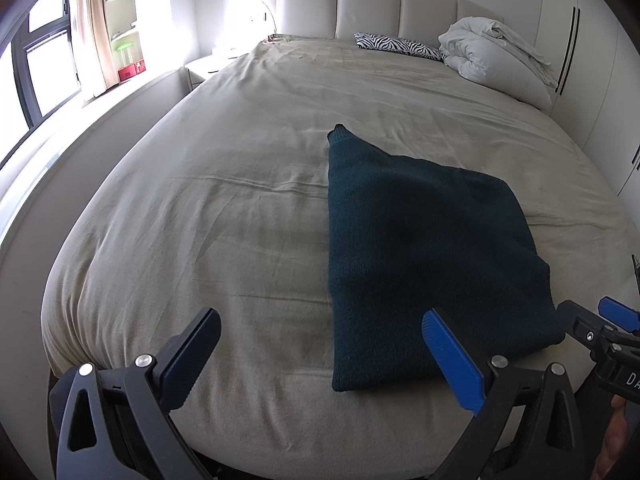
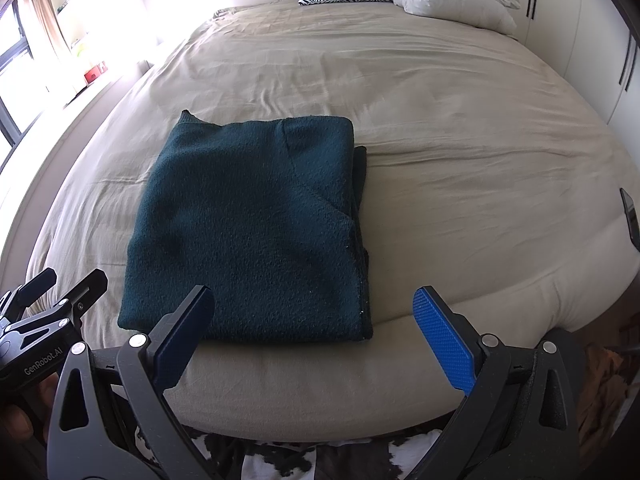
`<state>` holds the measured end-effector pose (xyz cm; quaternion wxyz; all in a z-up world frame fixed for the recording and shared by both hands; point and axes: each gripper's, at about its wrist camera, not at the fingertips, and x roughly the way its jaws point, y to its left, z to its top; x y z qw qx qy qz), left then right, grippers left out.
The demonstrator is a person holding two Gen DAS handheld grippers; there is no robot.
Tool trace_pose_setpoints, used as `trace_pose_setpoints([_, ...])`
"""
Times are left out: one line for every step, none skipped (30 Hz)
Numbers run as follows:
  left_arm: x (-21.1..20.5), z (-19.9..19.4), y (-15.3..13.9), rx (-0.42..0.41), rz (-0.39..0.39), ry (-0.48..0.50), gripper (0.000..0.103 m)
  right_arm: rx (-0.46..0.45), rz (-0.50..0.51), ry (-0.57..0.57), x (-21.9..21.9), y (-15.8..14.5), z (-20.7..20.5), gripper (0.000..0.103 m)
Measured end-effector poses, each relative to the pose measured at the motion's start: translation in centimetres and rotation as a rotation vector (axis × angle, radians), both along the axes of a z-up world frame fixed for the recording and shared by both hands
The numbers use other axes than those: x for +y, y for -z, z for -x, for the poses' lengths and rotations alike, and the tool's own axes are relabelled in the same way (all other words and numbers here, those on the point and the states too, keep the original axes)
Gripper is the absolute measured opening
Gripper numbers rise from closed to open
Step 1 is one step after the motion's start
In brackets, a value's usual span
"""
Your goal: Fold small clothes
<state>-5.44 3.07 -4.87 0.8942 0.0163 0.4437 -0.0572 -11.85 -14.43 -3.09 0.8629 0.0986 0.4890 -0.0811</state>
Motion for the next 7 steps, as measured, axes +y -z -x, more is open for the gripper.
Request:
trace_pose_setpoints([0.01, -0.03, 0.02, 0.0, 0.0, 0.001, 0.103, 0.0, 0.0, 0.0, -0.1, -0.03, -0.08, 0.101])
trace_pose_setpoints([0.02, -0.06, 0.01, -0.001, 0.0, 0.001, 0.103, 0.0, 0.0, 0.0, -0.05, -0.01, -0.04, 0.101])
trace_pose_setpoints([0.03, -0.07, 0.01, -0.001, 0.001, 0.001, 0.103, 0.0, 0.0, -0.001, -0.03, -0.01, -0.01, 0.101])
trace_pose_setpoints([0.03, -0.04, 0.02, -0.001, 0.001, 0.001, 0.103, 0.0, -0.001, -0.002, -0.19, 0.04, -0.06, 0.101])
trace_pose_setpoints([0.04, -0.09, 0.01, 0.0, 0.001, 0.0, 0.103, 0.001, -0.001, -0.002, -0.19, 0.04, -0.07, 0.101])
trace_pose_setpoints([0.04, -0.13, 0.04, 0.001, 0.002, 0.0, 0.103, 0.001, -0.002, -0.002, -0.18, 0.05, -0.05, 0.101])
trace_pose_setpoints([0.04, -0.13, 0.04, 0.0, 0.001, 0.0, 0.103, 0.001, -0.003, -0.001, -0.21, 0.09, 0.0, 0.101])
